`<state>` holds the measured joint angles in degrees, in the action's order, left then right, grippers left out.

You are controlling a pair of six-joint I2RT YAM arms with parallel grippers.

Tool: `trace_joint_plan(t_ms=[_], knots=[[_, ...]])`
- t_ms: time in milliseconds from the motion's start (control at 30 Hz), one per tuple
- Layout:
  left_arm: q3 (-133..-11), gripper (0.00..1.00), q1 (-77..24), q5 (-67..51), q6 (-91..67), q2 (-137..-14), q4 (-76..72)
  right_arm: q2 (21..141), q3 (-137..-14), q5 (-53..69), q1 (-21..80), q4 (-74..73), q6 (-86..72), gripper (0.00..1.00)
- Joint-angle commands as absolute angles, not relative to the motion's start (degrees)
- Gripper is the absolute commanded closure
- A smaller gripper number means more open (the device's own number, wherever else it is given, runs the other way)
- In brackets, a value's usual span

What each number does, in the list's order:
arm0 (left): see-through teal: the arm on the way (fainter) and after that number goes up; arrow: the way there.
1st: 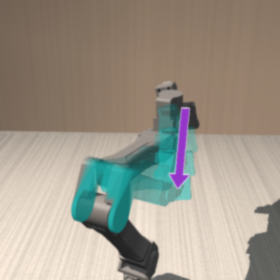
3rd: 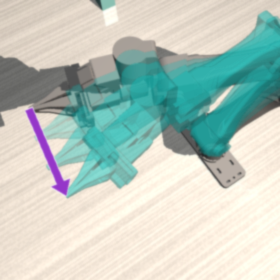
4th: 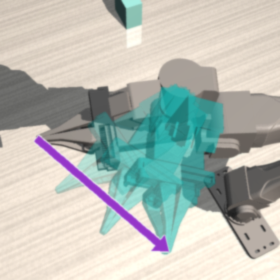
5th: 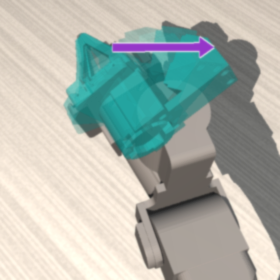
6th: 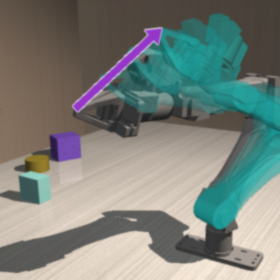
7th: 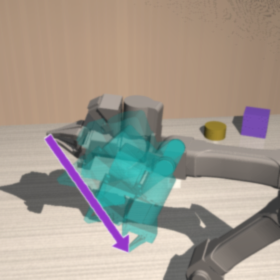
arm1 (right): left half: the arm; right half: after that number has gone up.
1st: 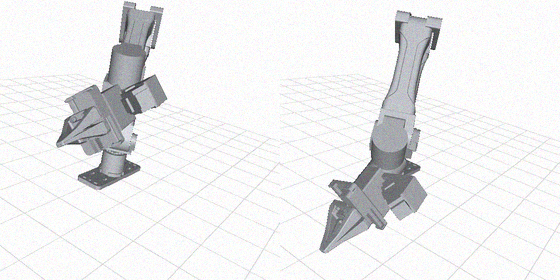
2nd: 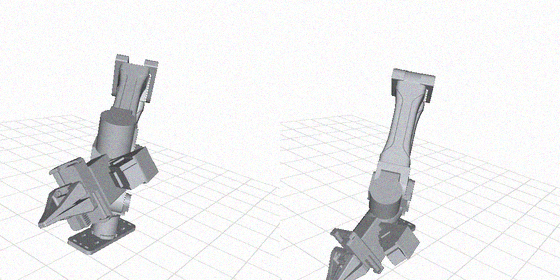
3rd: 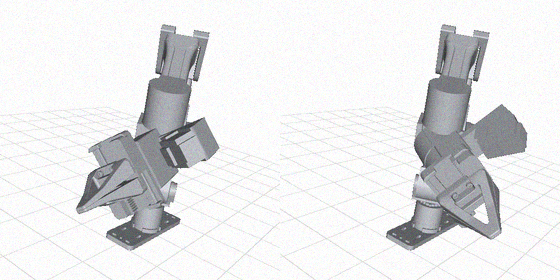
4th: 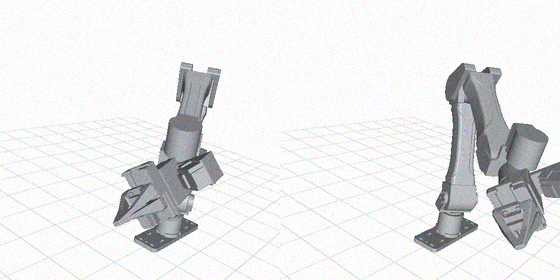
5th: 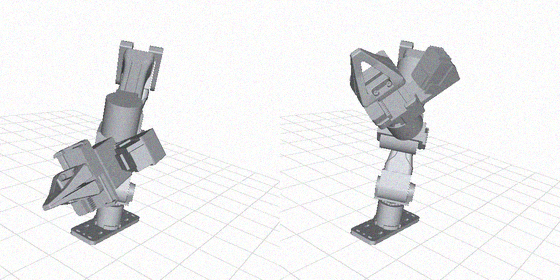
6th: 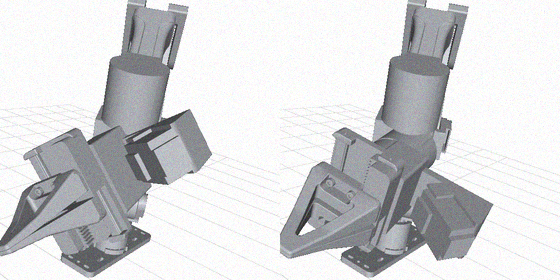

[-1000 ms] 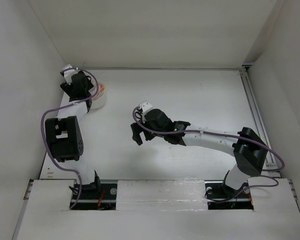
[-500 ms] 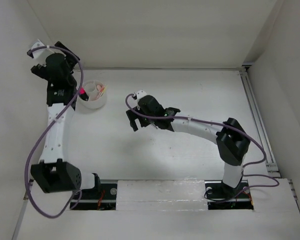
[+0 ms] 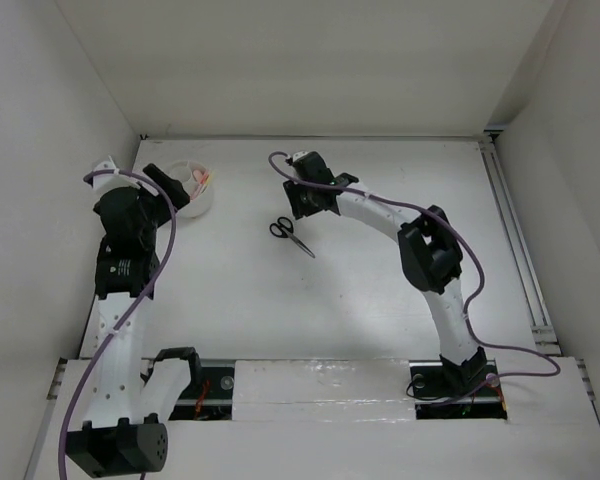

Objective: Sort the stationery into containers
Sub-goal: Pick up the scissors from the center of the board.

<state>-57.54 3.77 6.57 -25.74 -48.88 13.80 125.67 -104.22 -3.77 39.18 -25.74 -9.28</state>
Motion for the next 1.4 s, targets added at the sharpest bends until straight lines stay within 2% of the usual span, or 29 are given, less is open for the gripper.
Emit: trace_joint_plan(t_ms=[0, 233, 800, 833, 867, 933, 967, 1000, 1100, 1200, 1367], knots=[[-55.11, 0.0, 3.78, 1.06, -24.7, -46.93, 11.78, 129.45, -110.56, -0.26, 39.55, -29.0, -7.56, 0.5], [-54.4, 0.0, 3.78, -3.86, -24.7, -47.98, 11.07, 134.03, -115.31, -1.14, 39.55, -28.48, -8.08, 0.54], [-53.88, 0.0, 3.78, -5.45, -24.7, -48.52, 10.55, 141.5, -120.5, -3.87, 41.31, -34.98, -8.09, 0.6], [-53.88, 0.0, 3.78, -5.45, -24.7, -48.52, 10.55, 141.5, -120.5, -3.87, 41.92, -34.98, -8.09, 0.61], [-53.88, 0.0, 3.78, -5.45, -24.7, -48.52, 11.07, 141.5, -119.98, -4.48, 41.92, -35.5, -8.09, 0.71], [-53.88, 0.0, 3.78, -5.45, -24.7, -49.04, 11.07, 140.89, -118.39, -4.48, 42.45, -35.51, -8.09, 0.83], [-53.88, 0.0, 3.78, -5.97, -24.7, -49.04, 11.07, 140.19, -117.69, -3.87, 42.45, -35.51, -8.09, 0.87], [-53.88, 0.0, 3.78, -5.98, -24.7, -49.04, 11.07, 139.66, -116.21, -3.87, 42.45, -35.51, -8.09, 1.0], [-53.35, 0.0, 3.78, -9.22, -24.17, -49.57, 11.87, 136.08, -113.58, -1.94, 42.45, -34.98, -8.61, 1.0], [-51.34, 0.0, 3.78, -17.38, -25.04, -50.1, 11.17, 129.05, -107.6, -1.93, 42.45, -28.59, -12.2, 1.0], [-42.48, 0.0, 3.78, -34.32, -31.45, -50.1, 2.39, 110.24, -93.62, -12.64, 45.87, -16.72, -26.51, 1.0]])
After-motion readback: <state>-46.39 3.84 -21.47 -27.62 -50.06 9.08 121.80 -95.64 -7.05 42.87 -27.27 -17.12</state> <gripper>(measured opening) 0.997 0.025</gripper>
